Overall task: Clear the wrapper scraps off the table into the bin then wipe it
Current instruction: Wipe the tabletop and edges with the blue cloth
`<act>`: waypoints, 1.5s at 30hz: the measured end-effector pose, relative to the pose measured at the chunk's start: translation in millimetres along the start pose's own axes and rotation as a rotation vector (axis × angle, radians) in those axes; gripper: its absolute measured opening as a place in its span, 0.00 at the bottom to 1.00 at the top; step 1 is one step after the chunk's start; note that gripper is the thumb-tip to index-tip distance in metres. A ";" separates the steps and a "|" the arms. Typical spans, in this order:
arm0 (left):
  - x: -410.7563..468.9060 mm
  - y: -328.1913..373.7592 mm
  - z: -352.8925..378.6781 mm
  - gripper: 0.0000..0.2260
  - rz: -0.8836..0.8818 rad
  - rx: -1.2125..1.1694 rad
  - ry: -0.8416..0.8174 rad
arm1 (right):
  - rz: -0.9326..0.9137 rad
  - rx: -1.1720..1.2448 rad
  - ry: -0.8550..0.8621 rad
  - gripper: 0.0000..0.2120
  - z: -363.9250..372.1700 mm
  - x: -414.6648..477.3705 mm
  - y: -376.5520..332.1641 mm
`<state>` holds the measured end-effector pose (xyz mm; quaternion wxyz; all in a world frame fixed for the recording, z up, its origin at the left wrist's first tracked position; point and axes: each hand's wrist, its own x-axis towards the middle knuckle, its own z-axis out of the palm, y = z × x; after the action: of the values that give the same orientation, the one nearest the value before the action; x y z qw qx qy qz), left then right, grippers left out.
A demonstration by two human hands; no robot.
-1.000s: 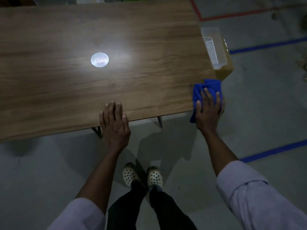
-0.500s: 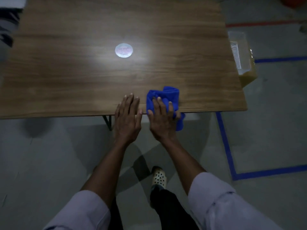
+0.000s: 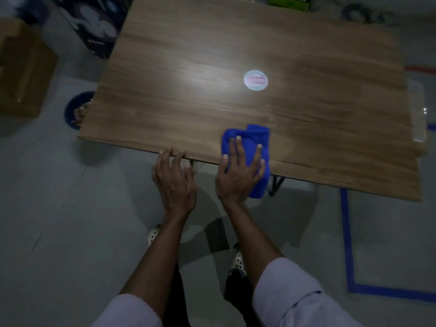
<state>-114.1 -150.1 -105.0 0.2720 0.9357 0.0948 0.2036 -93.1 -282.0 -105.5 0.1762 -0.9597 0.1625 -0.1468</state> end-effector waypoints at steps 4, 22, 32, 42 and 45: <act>21.3 -47.2 -28.1 0.14 -0.181 -0.047 0.097 | -0.293 -0.058 -0.159 0.26 32.1 -23.2 -103.9; 64.4 -97.0 -52.9 0.14 -0.625 -0.380 0.144 | -1.144 0.020 -0.583 0.23 6.1 93.6 -81.6; 80.7 -86.7 -53.2 0.16 -0.682 -0.385 0.258 | -1.096 -0.281 -0.442 0.39 28.9 63.7 -130.4; 71.2 -86.3 -56.7 0.16 -0.761 -0.447 0.349 | -1.046 -0.169 -0.347 0.36 76.6 26.1 -206.9; 70.6 -80.4 -64.1 0.17 -0.808 -0.486 0.383 | -1.069 -0.152 -0.336 0.35 91.3 20.0 -232.8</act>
<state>-83.8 -32.5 -76.4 0.5166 0.6798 0.4474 0.2663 16.5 -56.7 -92.8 0.0313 -0.9287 -0.3663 -0.0486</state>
